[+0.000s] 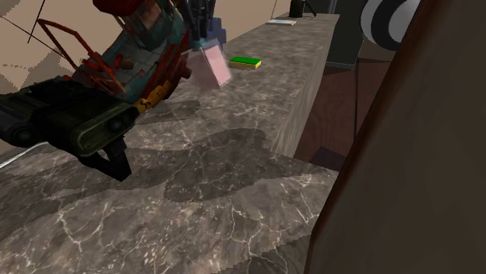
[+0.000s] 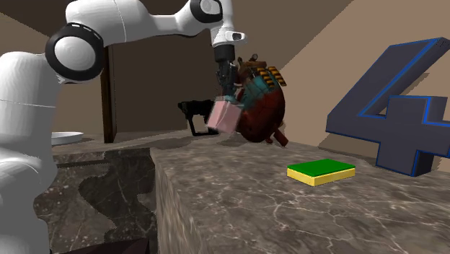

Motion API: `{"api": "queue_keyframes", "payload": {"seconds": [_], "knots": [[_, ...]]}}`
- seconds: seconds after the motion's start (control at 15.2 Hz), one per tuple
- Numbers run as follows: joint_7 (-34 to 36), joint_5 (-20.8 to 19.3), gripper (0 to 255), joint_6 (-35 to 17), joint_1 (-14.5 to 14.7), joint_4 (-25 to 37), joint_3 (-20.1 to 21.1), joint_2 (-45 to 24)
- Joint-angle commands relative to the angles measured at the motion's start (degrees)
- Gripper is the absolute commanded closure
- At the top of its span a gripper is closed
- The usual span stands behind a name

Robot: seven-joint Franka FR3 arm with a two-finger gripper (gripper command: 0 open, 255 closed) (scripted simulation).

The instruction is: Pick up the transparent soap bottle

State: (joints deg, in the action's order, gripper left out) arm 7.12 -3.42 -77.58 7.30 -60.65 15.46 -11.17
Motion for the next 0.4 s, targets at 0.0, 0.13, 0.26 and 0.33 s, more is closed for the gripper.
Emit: {"api": "queue_keyframes", "payload": {"seconds": [0.0, 0.13, 0.26, 0.33], "knots": [[0.2, -0.7, 255, 2.8, 0.5, 4.8, 0.1, -1.9], [0.4, -1.5, 255, 5.9, 1.3, 10.2, 0.3, -4.4], [0.5, -2.1, 255, 8.0, 2.0, 14.1, 0.3, -6.2], [0.5, -2.1, 255, 8.0, 2.0, 14.1, 0.3, -6.2]]}}
